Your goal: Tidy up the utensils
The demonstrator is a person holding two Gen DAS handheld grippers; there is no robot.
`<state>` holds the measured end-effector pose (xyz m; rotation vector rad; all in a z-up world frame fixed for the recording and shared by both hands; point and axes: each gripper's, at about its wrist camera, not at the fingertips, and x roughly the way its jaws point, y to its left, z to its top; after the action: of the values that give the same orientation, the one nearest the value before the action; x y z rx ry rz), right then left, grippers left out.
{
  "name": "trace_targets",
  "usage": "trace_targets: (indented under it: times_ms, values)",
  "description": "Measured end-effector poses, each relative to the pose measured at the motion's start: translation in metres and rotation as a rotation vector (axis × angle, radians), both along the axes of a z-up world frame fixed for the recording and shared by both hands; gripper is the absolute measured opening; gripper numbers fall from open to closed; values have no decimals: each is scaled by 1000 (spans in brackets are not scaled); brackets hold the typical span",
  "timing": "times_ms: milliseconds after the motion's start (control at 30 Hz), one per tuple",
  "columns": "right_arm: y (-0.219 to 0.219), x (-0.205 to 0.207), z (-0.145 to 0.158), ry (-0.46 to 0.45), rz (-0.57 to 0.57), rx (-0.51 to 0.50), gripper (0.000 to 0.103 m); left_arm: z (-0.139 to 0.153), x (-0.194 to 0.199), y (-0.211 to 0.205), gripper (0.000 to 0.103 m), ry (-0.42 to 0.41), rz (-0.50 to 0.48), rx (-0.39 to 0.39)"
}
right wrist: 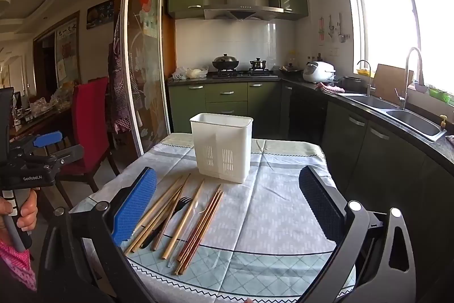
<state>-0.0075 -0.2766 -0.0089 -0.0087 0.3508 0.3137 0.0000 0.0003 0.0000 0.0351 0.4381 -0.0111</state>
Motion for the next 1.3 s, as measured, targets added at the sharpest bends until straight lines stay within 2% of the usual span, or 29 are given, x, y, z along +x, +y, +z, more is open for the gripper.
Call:
trace_targets:
  times_ms: [1300]
  values:
    - [4,7,-10,12,1,-6,99,-8,5,3,97,20,-3,-9]
